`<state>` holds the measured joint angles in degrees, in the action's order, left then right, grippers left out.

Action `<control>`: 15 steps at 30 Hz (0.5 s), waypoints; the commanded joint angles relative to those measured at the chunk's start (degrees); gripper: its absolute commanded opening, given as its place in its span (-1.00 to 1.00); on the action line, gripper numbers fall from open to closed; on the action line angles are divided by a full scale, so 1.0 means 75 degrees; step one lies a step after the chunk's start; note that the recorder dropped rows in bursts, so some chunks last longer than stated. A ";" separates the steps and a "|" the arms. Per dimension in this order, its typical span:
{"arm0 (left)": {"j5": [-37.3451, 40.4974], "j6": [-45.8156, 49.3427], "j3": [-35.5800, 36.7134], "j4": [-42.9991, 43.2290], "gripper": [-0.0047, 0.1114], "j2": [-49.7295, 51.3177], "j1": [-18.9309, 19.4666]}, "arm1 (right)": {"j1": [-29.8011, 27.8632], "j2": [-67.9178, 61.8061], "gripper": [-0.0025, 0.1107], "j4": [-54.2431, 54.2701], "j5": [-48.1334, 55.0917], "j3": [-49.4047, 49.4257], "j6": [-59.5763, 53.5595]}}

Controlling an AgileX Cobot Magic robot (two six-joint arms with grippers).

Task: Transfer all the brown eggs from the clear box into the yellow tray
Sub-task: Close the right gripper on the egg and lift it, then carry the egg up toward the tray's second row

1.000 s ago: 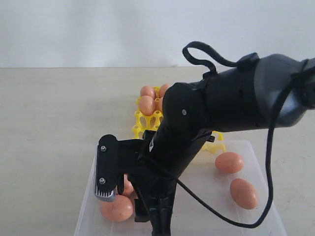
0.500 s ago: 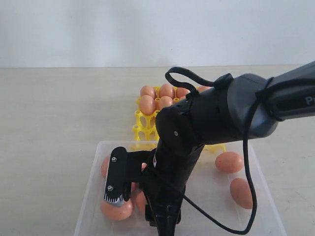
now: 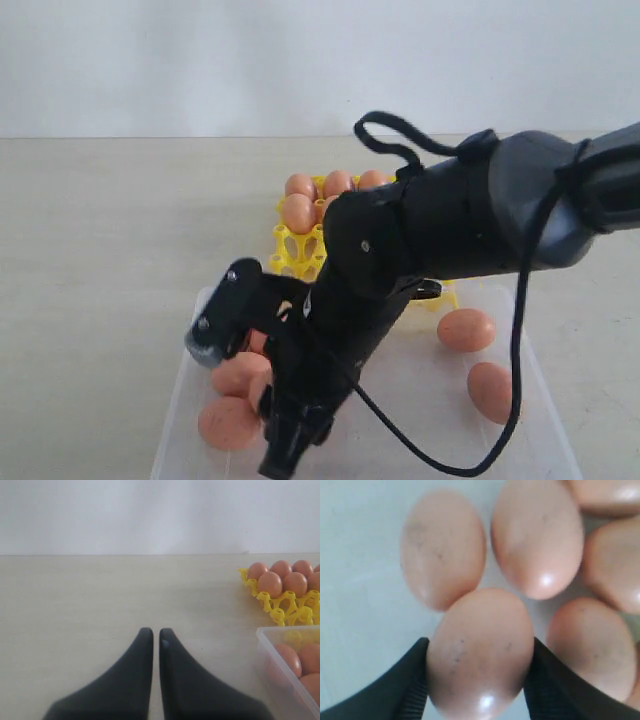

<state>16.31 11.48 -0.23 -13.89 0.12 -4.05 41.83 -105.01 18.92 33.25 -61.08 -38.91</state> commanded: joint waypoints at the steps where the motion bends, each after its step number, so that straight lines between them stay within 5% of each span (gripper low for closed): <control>1: -0.0010 0.0020 0.0031 -0.0008 -0.85 -0.0016 -0.0068 | 0.0005 0.1204 -0.96 0.1399 -0.1423 0.0217 0.0088; 8: -0.0010 0.0020 0.0031 -0.0008 -0.85 -0.0016 -0.0068 | -0.0015 0.3147 -0.96 0.1622 -0.4089 0.1865 0.0321; 15: -0.0010 0.0020 0.0031 -0.0008 -0.85 -0.0016 -0.0068 | -0.0015 0.4613 -0.96 0.2188 -0.9019 0.4269 0.1619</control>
<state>16.31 11.48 -0.23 -13.89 0.12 -4.05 41.83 -73.66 32.17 -17.74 -34.49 -31.27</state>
